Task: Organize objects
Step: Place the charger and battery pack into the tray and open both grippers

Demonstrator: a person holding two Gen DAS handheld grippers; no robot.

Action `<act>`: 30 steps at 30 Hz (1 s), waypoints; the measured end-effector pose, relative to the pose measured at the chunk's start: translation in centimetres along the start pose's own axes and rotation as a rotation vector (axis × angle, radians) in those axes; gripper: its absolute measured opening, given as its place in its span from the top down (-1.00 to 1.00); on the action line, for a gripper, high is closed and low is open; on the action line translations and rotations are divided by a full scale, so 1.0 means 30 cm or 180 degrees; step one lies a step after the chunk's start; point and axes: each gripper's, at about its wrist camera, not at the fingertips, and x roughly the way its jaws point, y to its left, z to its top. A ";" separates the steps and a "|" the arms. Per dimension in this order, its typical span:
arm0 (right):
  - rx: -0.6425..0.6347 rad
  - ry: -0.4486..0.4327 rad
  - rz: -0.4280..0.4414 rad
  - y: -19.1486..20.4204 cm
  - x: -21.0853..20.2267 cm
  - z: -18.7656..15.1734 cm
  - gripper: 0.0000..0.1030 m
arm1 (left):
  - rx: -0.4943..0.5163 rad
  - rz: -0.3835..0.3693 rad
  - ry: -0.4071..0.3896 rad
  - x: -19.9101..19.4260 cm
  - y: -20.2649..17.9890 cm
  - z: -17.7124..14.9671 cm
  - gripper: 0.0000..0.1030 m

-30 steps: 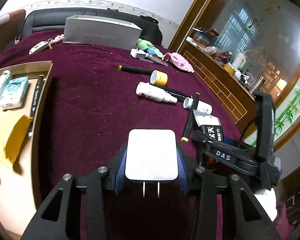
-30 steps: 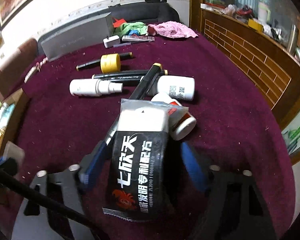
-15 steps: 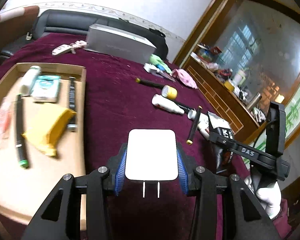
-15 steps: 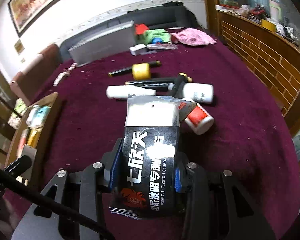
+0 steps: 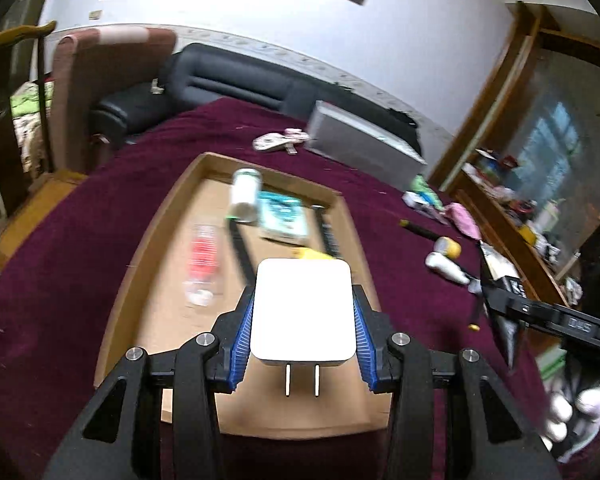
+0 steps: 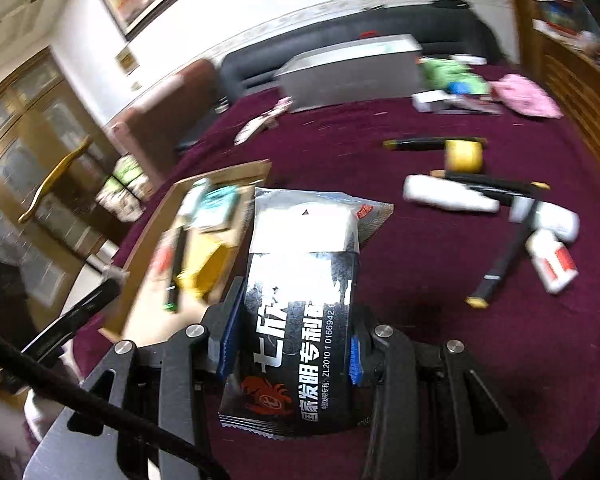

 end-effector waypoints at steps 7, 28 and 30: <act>-0.0193 0.0383 0.0359 0.186 0.173 0.001 0.23 | -0.0012 0.0265 0.0072 0.065 0.111 0.030 0.25; -0.0653 0.0918 0.0236 0.395 0.517 -0.057 0.22 | 0.0082 0.0296 0.0370 0.197 0.175 0.088 0.24; -0.0688 0.0911 0.0192 0.400 0.528 -0.056 0.22 | 0.0065 0.0293 0.0362 0.200 0.178 0.095 0.24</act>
